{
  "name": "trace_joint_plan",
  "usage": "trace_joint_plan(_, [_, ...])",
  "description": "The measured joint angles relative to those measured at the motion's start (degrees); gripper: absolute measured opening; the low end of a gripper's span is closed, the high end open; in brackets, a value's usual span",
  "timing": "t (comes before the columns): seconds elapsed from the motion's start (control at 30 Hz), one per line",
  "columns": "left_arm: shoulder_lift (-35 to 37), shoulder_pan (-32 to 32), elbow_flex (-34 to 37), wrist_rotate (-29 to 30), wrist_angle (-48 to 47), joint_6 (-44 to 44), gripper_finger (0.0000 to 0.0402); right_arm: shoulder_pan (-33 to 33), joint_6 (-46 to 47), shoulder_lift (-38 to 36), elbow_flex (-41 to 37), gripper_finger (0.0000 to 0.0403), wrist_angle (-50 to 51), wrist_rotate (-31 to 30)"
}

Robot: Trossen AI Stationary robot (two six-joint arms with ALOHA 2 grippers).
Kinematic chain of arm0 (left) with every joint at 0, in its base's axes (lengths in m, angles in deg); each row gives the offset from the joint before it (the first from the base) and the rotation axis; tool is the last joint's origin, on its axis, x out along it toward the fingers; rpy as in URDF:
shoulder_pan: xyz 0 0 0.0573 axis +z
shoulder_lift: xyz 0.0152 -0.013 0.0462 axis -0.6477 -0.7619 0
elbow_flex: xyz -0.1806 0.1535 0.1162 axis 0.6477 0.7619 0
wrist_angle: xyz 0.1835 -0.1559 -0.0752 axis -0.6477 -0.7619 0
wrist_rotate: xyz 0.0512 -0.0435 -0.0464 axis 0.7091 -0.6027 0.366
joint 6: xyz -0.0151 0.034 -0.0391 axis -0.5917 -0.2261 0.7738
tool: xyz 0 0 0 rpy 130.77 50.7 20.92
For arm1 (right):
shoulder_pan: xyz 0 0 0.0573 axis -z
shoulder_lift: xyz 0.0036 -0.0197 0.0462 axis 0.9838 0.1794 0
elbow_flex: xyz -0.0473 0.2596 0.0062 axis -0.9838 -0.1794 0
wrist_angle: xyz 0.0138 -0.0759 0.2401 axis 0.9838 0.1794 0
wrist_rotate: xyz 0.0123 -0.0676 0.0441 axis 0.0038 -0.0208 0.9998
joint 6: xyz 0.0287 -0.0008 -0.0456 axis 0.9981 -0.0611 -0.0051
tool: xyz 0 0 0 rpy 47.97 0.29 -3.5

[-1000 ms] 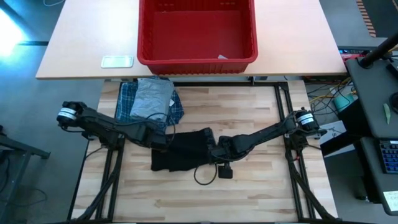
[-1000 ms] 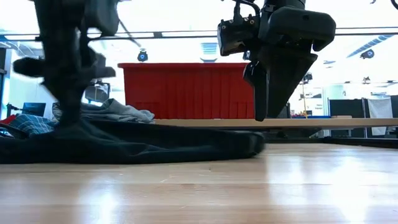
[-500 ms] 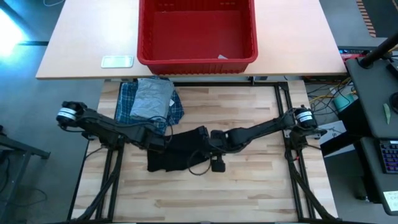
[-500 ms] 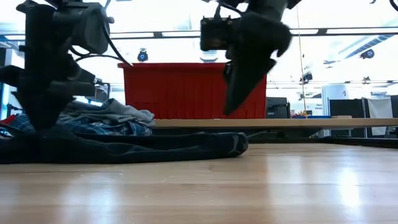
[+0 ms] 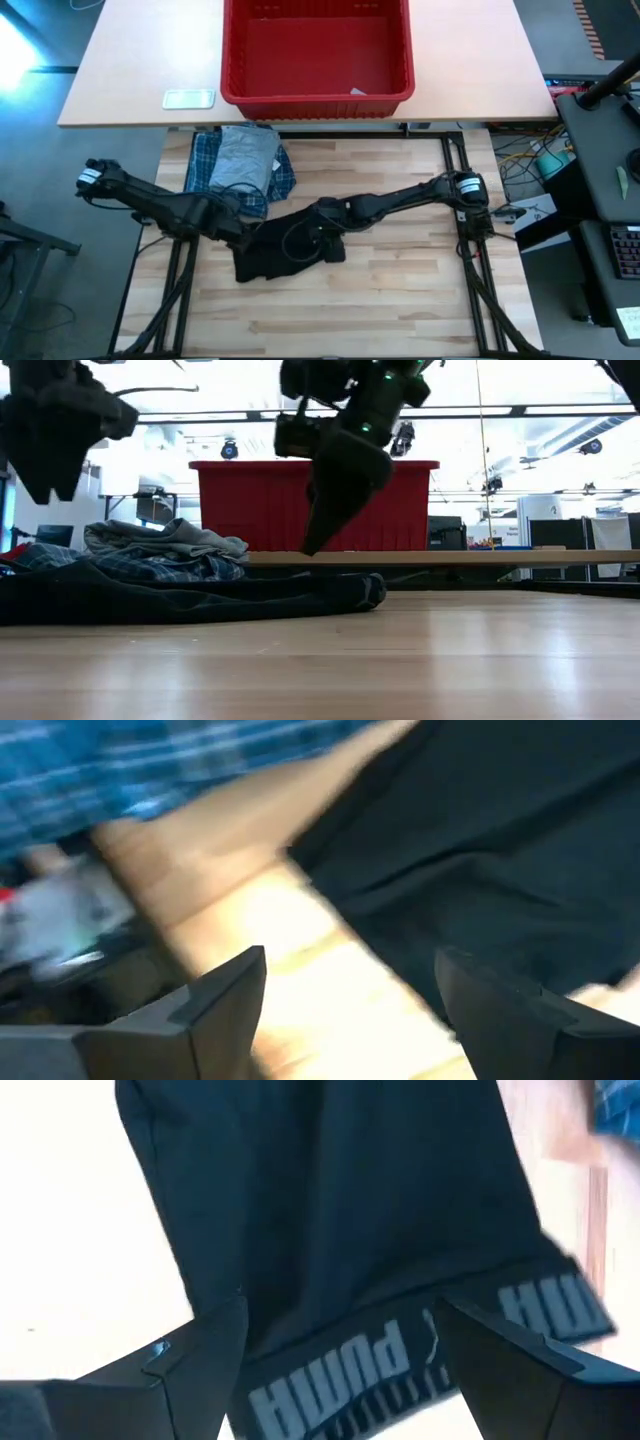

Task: Fold Laundry from Bin
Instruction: Fold the black underwear

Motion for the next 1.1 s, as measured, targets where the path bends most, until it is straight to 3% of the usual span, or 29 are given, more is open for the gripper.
trace_joint_plan(0.07, [0.6, -0.5, -0.7, 0.5, -2.3, -0.3, 0.0276, 0.8, -2.1, 1.3, 1.8, 0.0315, 0.4, 0.3])
trace_joint_plan(0.13, [1.0, -2.4, -1.4, 2.2, 2.5, -2.5, 0.0276, 2.2, -3.5, 2.6, 3.5, 0.0315, 1.2, 2.7])
trace_joint_plan(0.27, [0.0, -8.6, 0.3, 5.6, 26.8, -8.7, 0.0272, 4.5, -8.1, 4.1, 5.1, 0.031, 2.7, 6.8])
trace_joint_plan(0.37, [-4.0, -12.8, 2.5, 7.6, 36.4, -9.8, 0.0265, 5.8, -10.1, 5.6, 5.1, 0.0305, 1.7, 8.5])
trace_joint_plan(0.53, [-11.5, -17.4, 6.0, 7.4, 41.0, -8.6, 0.0246, 6.9, -8.1, 9.5, 8.0, 0.0304, -1.9, 10.9])
trace_joint_plan(0.77, [-19.0, -21.0, 12.3, 3.0, 47.1, -1.3, 0.0224, 8.5, -2.1, 16.0, 14.4, 0.0297, 7.0, 7.8])
trace_joint_plan(0.93, [-21.1, -24.3, 13.4, 2.8, 57.9, 3.1, 0.0217, 9.3, -1.6, 14.9, 15.3, 0.0295, 14.2, 4.6])
trace_joint_plan(1.1, [-20.8, -25.2, 11.9, 3.0, 54.6, 5.4, 0.0216, 9.3, -3.0, 12.1, 15.1, 0.0294, 14.4, 4.0])
